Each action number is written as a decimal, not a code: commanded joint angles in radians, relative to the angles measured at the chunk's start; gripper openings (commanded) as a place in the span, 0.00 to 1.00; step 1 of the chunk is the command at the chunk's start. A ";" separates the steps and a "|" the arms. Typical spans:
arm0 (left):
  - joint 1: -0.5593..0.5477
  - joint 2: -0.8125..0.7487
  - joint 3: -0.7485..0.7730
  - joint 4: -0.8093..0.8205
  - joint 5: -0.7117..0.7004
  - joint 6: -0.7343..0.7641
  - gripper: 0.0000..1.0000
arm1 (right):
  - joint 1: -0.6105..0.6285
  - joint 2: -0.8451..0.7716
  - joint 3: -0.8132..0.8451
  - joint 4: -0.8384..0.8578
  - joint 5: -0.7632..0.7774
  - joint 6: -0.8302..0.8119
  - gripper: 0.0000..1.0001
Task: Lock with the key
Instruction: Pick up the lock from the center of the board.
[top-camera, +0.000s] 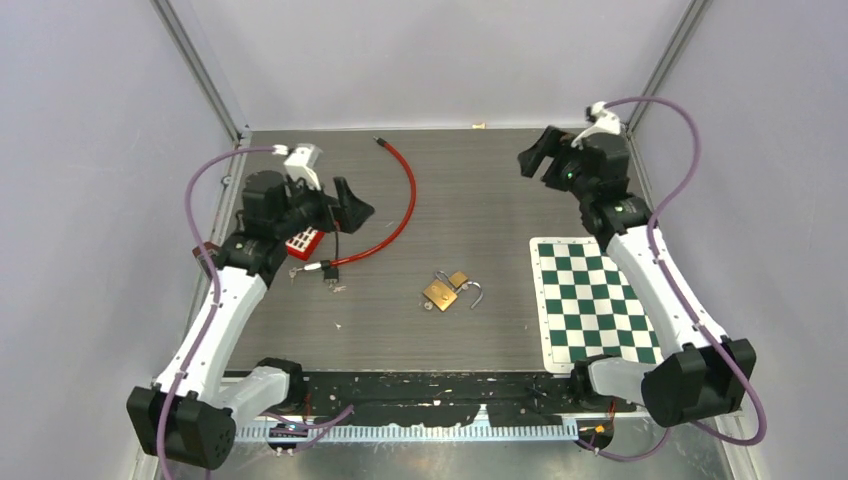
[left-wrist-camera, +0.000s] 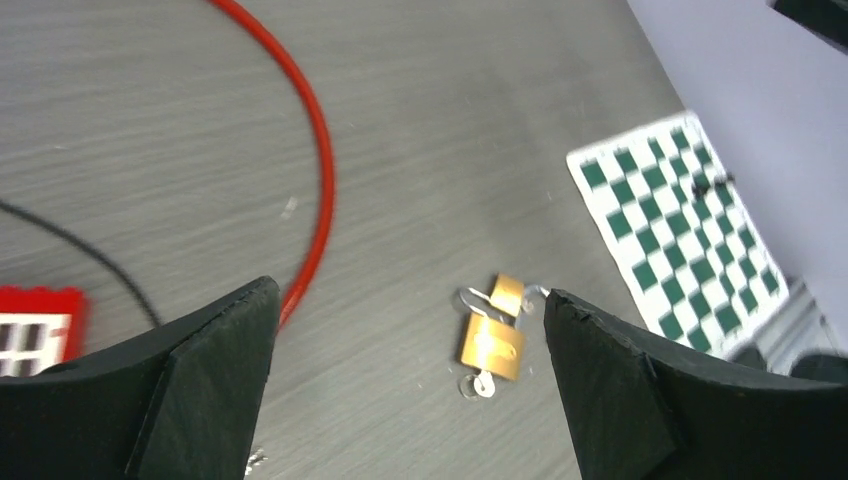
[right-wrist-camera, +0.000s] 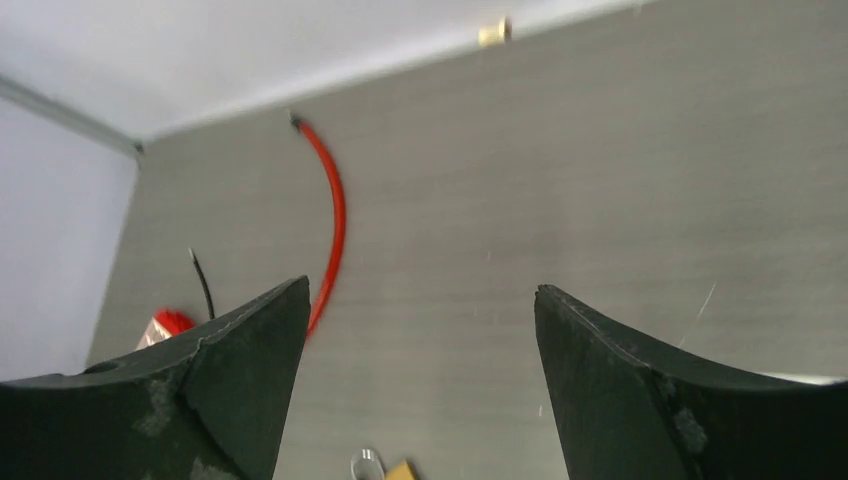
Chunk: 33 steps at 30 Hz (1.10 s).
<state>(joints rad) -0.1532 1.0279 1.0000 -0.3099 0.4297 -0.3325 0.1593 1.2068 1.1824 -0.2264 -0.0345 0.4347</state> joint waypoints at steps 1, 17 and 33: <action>-0.155 0.032 -0.049 0.084 -0.016 0.060 0.99 | 0.090 0.025 -0.061 -0.028 0.061 0.009 0.88; -0.677 0.423 -0.084 0.190 -0.284 0.208 0.98 | 0.197 0.096 -0.168 -0.096 0.106 0.050 0.77; -0.798 0.676 0.013 0.121 -0.531 0.168 0.96 | 0.197 0.089 -0.185 -0.132 0.105 0.057 0.77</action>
<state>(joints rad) -0.9482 1.6680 0.9718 -0.1905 -0.0597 -0.1558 0.3515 1.3029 0.9947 -0.3676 0.0547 0.4759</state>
